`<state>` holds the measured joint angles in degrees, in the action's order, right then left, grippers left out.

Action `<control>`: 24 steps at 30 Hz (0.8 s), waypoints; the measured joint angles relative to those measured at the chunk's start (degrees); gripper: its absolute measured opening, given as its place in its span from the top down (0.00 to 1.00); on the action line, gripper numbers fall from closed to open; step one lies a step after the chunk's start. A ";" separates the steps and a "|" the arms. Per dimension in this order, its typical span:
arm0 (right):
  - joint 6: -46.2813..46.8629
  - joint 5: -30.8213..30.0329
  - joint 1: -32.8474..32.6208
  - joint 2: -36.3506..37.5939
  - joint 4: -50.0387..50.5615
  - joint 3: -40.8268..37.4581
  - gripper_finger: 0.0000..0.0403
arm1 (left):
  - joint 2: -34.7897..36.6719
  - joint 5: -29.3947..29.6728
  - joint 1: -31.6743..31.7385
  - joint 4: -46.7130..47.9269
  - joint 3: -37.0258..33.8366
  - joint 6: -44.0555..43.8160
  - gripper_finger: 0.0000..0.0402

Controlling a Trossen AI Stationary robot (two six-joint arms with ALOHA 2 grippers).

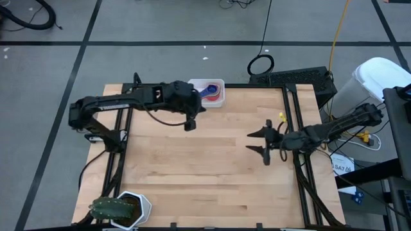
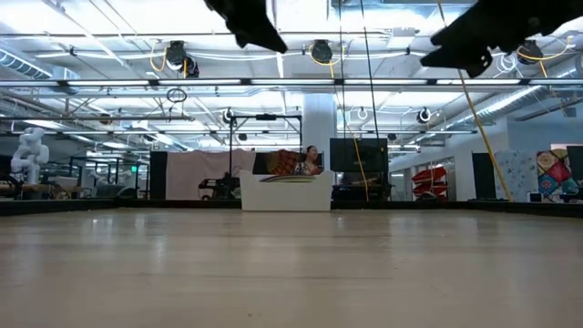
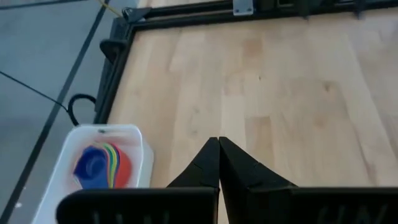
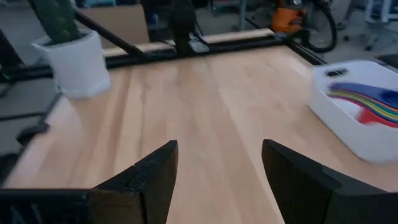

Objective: Nest measuring cups in basket
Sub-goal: Return to Home Position

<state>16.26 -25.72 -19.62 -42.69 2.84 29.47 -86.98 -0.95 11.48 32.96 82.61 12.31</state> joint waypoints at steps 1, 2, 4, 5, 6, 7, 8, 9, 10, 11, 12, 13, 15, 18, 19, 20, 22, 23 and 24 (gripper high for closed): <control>-0.03 -0.39 0.00 1.47 2.53 -0.01 0.44 | 0.98 0.04 -0.23 -0.02 -1.19 -0.50 0.99; 0.08 -1.34 0.00 2.87 4.68 -0.01 0.44 | 1.84 0.19 -0.53 -0.44 -2.67 -1.03 0.99; 0.64 -2.85 0.00 5.33 8.59 -0.10 0.44 | 3.67 0.17 -1.33 -3.29 -6.51 -2.39 0.99; 1.06 -2.98 0.00 6.36 9.47 -0.55 0.44 | 4.75 0.15 -1.63 -4.83 -8.93 -3.20 0.99; 1.10 -3.10 0.02 7.38 9.77 -1.25 0.44 | 5.86 0.14 -1.97 -6.25 -11.60 -3.97 0.99; 1.01 -3.19 0.04 8.39 9.40 -2.10 0.44 | 6.69 -0.03 -2.32 -8.57 -14.12 -4.73 0.99; 0.90 -3.20 0.04 9.38 8.62 -3.05 0.44 | 7.62 -0.02 -2.59 -11.54 -16.59 -5.63 0.99; 0.87 -3.13 0.04 10.30 7.82 -4.16 0.44 | 8.87 0.06 -2.70 -13.86 -19.22 -6.50 0.99; 0.83 -3.12 0.04 11.12 6.82 -5.48 0.44 | 10.13 0.07 -2.73 -15.30 -21.82 -7.35 0.99; 0.62 -3.06 0.04 11.93 5.60 -6.87 0.44 | 11.03 0.06 -2.73 -17.20 -24.19 -8.20 0.99; 0.34 -3.09 0.07 13.03 3.95 -8.45 0.44 | 11.98 0.00 -2.73 -20.73 -26.23 -8.95 0.99; -0.21 -3.19 0.12 13.99 1.76 -10.10 0.44 | 13.35 0.09 -2.71 -22.51 -28.39 -9.56 0.99; -0.84 -4.09 0.18 15.77 -2.83 -13.21 0.44 | 15.77 0.10 -2.68 -24.03 -32.38 -10.51 0.99; -2.12 -4.43 1.23 17.82 -8.22 -16.81 0.44 | 19.72 0.07 -2.68 -28.06 -37.73 -11.49 0.99; -2.69 -4.48 1.94 18.46 -8.99 -17.57 0.44 | 20.83 0.07 -2.68 -29.72 -39.34 -11.69 0.99; -2.95 -4.32 2.69 19.08 -9.08 -18.08 0.44 | 21.91 0.04 -2.73 -32.38 -41.02 -12.29 0.99; -3.75 -4.28 4.47 19.19 -8.56 -18.57 0.44 | 24.15 0.01 -2.68 -35.29 -45.23 -13.64 0.99; -4.38 -4.14 5.40 19.34 -8.55 -18.68 0.44 | 24.92 -0.03 -2.68 -37.88 -47.01 -14.04 0.99; -4.91 -3.49 6.43 19.41 -8.54 -18.81 0.44 | 25.63 -0.12 -2.68 -40.67 -48.83 -14.34 0.99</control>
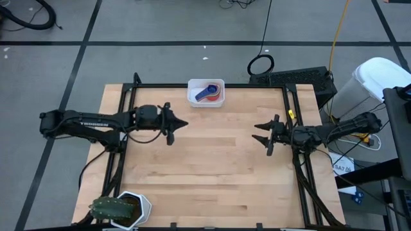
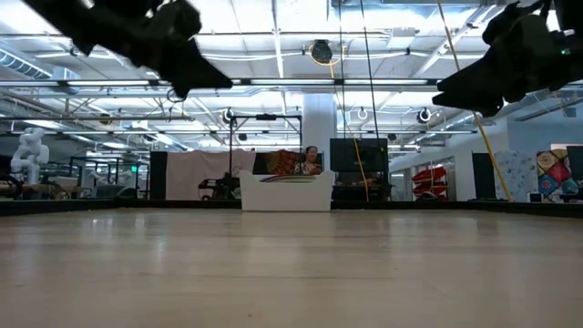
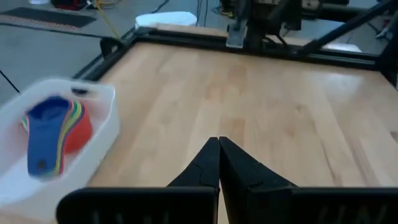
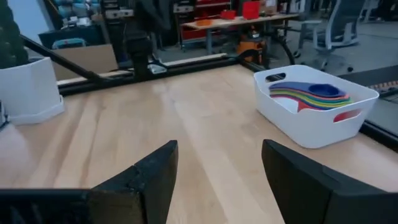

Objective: Nest measuring cups in basket
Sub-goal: Return to Home Position

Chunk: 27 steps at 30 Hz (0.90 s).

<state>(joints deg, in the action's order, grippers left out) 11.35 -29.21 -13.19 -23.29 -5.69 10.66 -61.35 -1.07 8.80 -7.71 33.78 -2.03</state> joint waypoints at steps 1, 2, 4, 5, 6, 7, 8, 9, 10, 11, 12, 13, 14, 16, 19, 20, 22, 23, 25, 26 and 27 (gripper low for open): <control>-0.41 0.92 1.08 -0.11 -0.02 -0.03 0.44 | 0.94 -0.34 0.22 -1.21 -1.91 -0.27 0.99; -0.79 1.45 2.29 -0.22 -0.15 -0.03 0.44 | 1.62 -0.43 0.38 -2.64 -3.56 -0.69 0.99; -1.13 4.65 4.69 -0.23 -0.02 -0.03 0.44 | 2.11 -0.64 0.59 -6.74 -6.04 -1.73 0.99; -1.15 6.06 5.97 -0.39 -0.08 -0.03 0.44 | 2.58 -0.84 0.77 -7.17 -7.37 -1.83 0.99; -1.17 7.54 7.24 -0.47 -0.03 -0.03 0.44 | 2.71 -0.99 0.91 -7.73 -8.42 -1.96 0.99; -1.14 9.17 8.59 -0.53 0.24 -0.03 0.44 | 2.54 -1.31 0.94 -9.40 -9.24 -2.15 0.99; -1.03 10.93 9.94 -0.84 0.36 -0.03 0.44 | 2.51 -1.54 1.05 -10.16 -10.05 -2.50 0.99; -0.97 12.31 11.27 -1.23 0.28 -0.03 0.44 | 2.66 -1.74 1.30 -10.38 -10.89 -2.66 0.99; -0.96 13.86 12.56 -1.34 0.33 -0.01 0.44 | 2.64 -1.72 1.49 -10.58 -11.36 -2.74 0.99; -0.94 15.42 13.90 -1.52 0.39 -0.03 0.44 | 2.57 -1.69 1.61 -10.87 -11.86 -2.86 0.99; -0.94 16.77 15.10 -2.01 0.23 -0.03 0.44 | 2.58 -1.69 1.86 -10.85 -12.45 -3.01 0.99; -1.03 17.75 16.30 -2.27 0.09 -0.03 0.44 | 2.59 -1.70 2.07 -11.18 -12.99 -3.03 0.99; -1.23 18.91 17.45 -2.44 0.13 -0.03 0.44 | 2.57 -1.71 2.24 -12.11 -13.61 -3.04 0.99; -1.58 20.60 19.41 -3.04 0.09 -0.02 0.44 | 2.59 -1.70 2.74 -13.37 -14.74 -3.08 0.99; -1.84 22.50 21.64 -3.17 -0.50 -0.43 0.44 | 2.59 -1.69 3.38 -13.74 -16.05 -3.64 0.99; -1.80 23.41 22.22 -3.14 -1.12 -0.94 0.44 | 2.59 -1.69 3.49 -13.79 -16.46 -3.72 0.99; -1.51 23.78 22.61 -3.08 -3.80 -2.63 0.44 | 2.59 -1.78 3.56 -15.06 -17.76 -4.12 0.99; -1.43 23.90 22.66 -3.00 -5.67 -3.75 0.44 | 2.59 -2.00 3.56 -16.23 -18.59 -4.40 0.99; -1.33 23.80 22.66 -2.99 -10.47 -6.41 0.44 | 2.59 -2.36 3.56 -19.53 -20.48 -4.99 0.99; -0.98 23.55 22.67 -3.00 -12.30 -7.65 0.44 | 2.59 -2.39 3.56 -21.62 -21.64 -5.41 0.99; -0.48 23.46 22.79 -3.06 -14.17 -8.99 0.44 | 2.57 -2.39 3.56 -23.75 -22.80 -6.00 0.99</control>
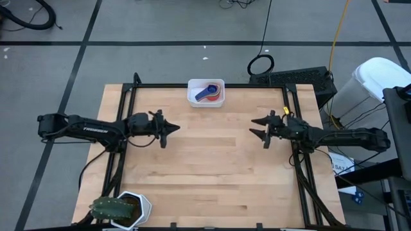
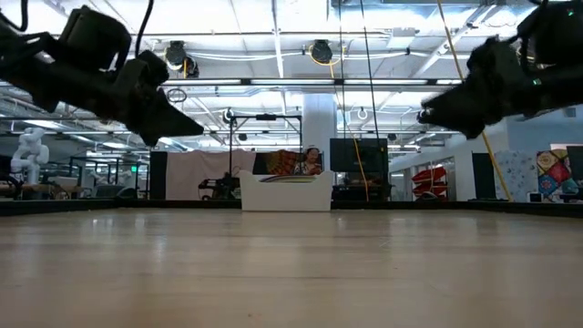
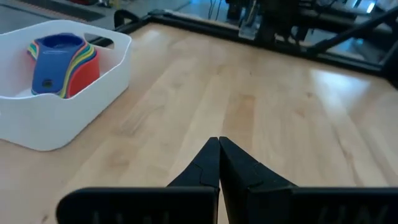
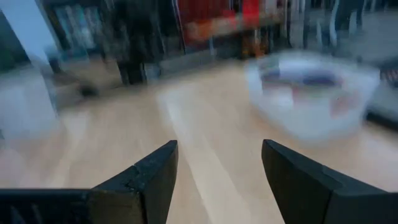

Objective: Nest measuring cups in basket
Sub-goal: Return to Home Position

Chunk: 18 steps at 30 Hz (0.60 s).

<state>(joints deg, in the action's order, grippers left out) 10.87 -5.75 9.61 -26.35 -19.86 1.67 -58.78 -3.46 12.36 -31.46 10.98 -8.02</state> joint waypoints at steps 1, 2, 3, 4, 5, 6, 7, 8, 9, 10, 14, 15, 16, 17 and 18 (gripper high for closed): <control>0.90 -0.01 0.25 -0.05 -2.18 -0.49 0.44 | 0.00 0.00 0.00 -2.04 -1.18 -0.40 0.99; 1.25 0.10 0.50 0.09 -0.97 -0.43 0.44 | 0.00 0.00 0.00 -3.69 -2.26 -0.90 0.99; 1.39 0.17 0.61 0.14 0.90 -0.46 0.44 | 0.01 -0.02 0.00 -5.12 -3.24 -1.46 0.99; 1.45 0.78 0.65 -0.04 0.50 -0.50 0.44 | 0.00 -0.02 0.00 -6.34 -4.17 -1.94 0.99; 1.34 1.09 0.68 -0.22 1.13 -0.50 0.44 | 0.01 -0.05 -0.02 -6.95 -4.97 -2.25 0.99; 1.03 1.33 0.84 -0.18 1.96 -0.54 0.44 | 0.02 -0.07 0.00 -7.56 -5.68 -2.66 0.99; 0.90 1.43 0.96 -0.10 1.49 -0.54 0.44 | -0.02 -0.07 0.00 -7.96 -6.34 -2.92 0.99; 0.80 1.45 1.18 -0.13 1.05 -0.54 0.44 | 0.00 -0.07 0.00 -8.62 -7.13 -3.06 0.99; 0.59 1.42 1.40 -0.14 1.39 -0.57 0.44 | -0.02 -0.08 -0.02 -9.46 -7.91 -3.22 0.99; 0.52 1.41 1.61 -0.23 1.36 -0.57 0.44 | -0.01 -0.07 0.00 -10.02 -8.56 -3.55 0.99; 0.44 1.49 2.06 -0.64 1.91 -0.63 0.44 | -0.05 0.45 -0.11 -12.01 -10.46 -5.05 0.99; 0.43 1.59 2.06 -0.74 1.86 -0.65 0.44 | -0.05 0.46 -0.23 -12.04 -10.46 -5.10 0.99; 0.46 1.58 2.06 -0.74 1.95 -0.67 0.44 | -0.05 0.49 -0.39 -12.10 -10.46 -5.07 0.99; 0.48 1.56 2.06 -0.72 1.94 -0.67 0.44 | -0.05 0.49 -0.49 -12.18 -10.46 -4.83 0.99; 0.49 1.58 2.06 -0.72 1.96 -0.67 0.44 | -0.05 0.48 -0.50 -12.17 -10.46 -4.52 0.99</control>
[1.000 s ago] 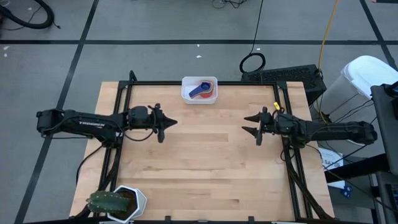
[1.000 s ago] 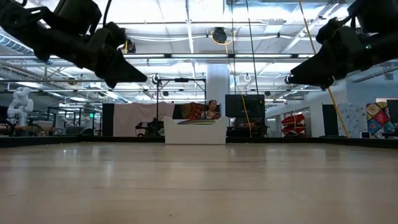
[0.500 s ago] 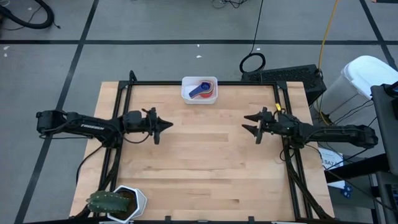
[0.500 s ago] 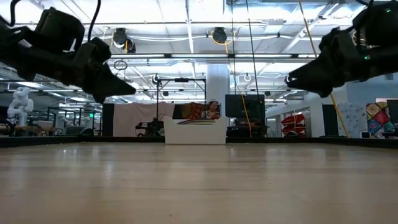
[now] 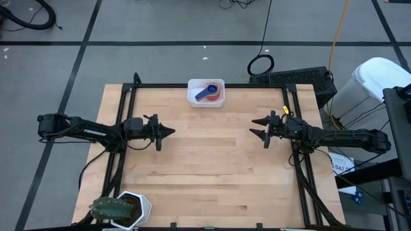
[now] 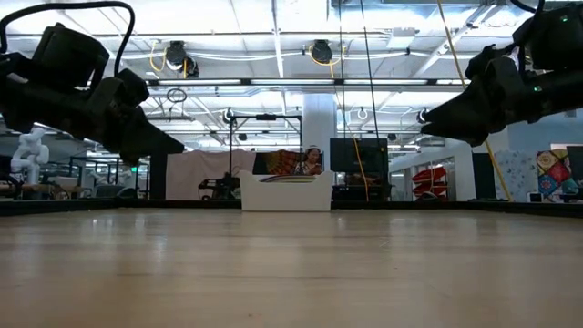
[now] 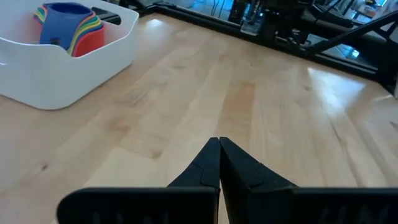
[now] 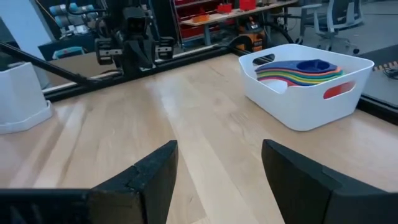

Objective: Nest measuring cups in basket
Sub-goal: Return to Home Position

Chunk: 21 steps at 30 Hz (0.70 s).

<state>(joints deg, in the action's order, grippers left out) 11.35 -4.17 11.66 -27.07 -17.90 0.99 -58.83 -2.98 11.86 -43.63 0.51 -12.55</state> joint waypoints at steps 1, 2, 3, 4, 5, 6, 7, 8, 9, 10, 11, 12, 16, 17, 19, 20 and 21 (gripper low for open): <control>0.02 0.01 0.00 0.00 0.11 0.00 0.44 | 0.00 0.02 0.00 0.02 0.00 0.05 0.99; 0.07 0.01 0.00 0.00 0.21 -0.02 0.44 | 0.00 0.04 0.00 0.04 0.00 0.08 0.99; 0.09 0.01 0.00 0.00 0.25 -0.03 0.44 | 0.00 0.04 0.02 0.04 0.00 0.18 0.99; 0.07 0.01 0.00 0.00 0.38 -0.04 0.44 | 0.00 0.04 0.01 0.06 0.00 0.22 0.99; 0.07 0.02 0.00 0.00 0.58 -0.04 0.44 | 0.00 0.04 0.00 0.24 0.01 0.23 0.99; 0.07 0.11 0.00 -0.02 0.60 -0.04 0.44 | 0.00 0.03 0.00 0.69 0.02 0.24 0.99; 0.06 0.48 0.00 -0.02 0.62 -0.04 0.44 | 0.00 0.04 0.00 1.55 0.02 0.25 0.99; 0.07 1.33 0.00 -0.02 0.55 -0.06 0.45 | 0.00 0.04 0.00 2.62 0.02 0.26 0.99; 0.23 1.79 0.00 -0.02 0.34 -0.07 0.45 | -0.01 0.04 0.00 3.62 0.02 0.27 0.99; 0.44 2.46 0.00 -0.02 -0.11 -0.09 0.45 | 0.00 0.04 0.00 4.46 0.02 0.27 0.99; 0.54 2.97 0.00 0.00 -0.71 -0.09 0.47 | 0.08 0.04 0.00 4.99 0.02 0.25 0.99; 0.56 3.14 0.00 0.03 -1.24 -0.09 0.48 | 0.28 0.04 0.00 5.37 0.02 0.19 0.99; 0.29 3.41 0.00 1.73 -1.41 -0.11 0.56 | 2.83 -0.27 -0.65 9.11 0.07 -0.40 0.99; 0.35 4.26 0.00 2.39 -1.41 -0.11 0.58 | 4.10 -0.45 -1.15 11.37 0.07 -1.00 0.99; 0.86 5.86 0.00 3.95 -0.98 -0.11 0.62 | 7.35 -0.45 -2.39 16.48 0.07 -2.17 0.99; 1.10 6.67 0.00 4.90 -0.19 -0.11 0.64 | 9.20 -0.31 -3.05 18.77 0.07 -2.58 0.99; 1.36 7.51 0.00 5.82 0.97 -0.11 0.66 | 11.38 0.20 -3.72 20.94 0.07 -2.73 0.99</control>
<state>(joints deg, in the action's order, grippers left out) 12.71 3.34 11.66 -21.25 -16.93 0.89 -47.45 -2.79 8.14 -22.69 0.58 -15.28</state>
